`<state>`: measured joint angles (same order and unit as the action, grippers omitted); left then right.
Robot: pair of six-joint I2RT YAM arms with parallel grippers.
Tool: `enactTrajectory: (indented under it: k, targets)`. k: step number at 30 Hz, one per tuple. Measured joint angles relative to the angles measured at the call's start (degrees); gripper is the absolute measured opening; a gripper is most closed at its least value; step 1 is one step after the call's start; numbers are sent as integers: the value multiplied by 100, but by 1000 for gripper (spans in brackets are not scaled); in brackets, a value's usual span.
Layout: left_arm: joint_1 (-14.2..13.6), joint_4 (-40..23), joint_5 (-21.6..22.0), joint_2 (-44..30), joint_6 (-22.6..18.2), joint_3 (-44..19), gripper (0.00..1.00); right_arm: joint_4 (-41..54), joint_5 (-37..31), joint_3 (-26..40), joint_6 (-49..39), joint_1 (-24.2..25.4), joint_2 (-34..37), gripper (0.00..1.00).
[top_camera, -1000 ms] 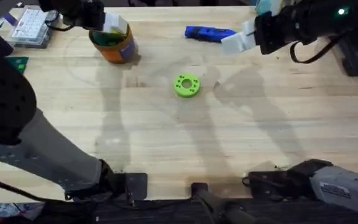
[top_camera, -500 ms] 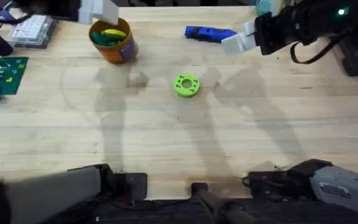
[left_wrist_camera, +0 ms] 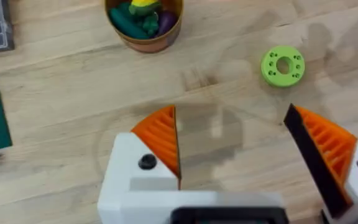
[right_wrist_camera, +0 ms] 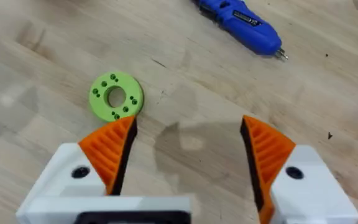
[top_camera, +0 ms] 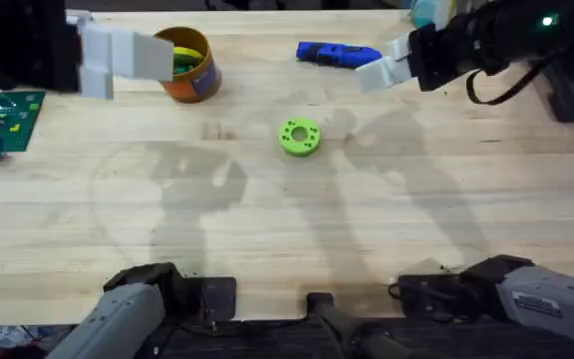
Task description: Pick up the gripper from the table and insert it into the empty holder that is missing its gripper. Then pick up a screw, insert it into the mounting hole, and use the screwdriver to tighten it. Finally, clean up the table by picking up the vegetable and placing it into the bucket.
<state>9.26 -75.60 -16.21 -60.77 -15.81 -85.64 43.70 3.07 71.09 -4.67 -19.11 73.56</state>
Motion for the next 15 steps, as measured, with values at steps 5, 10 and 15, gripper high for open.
enactTrajectory:
  k: [5, 10, 15]
  targets:
    - [0, -12, 17, 326, 0, 297, 995, 0, 0, 0, 0, 0, 0, 995]
    - [0, -13, 17, 328, 0, 299, 995, 0, 0, 0, 0, 0, 0, 995]
    - [0, -13, 17, 328, 0, 299, 995, 0, 0, 0, 0, 0, 0, 995]
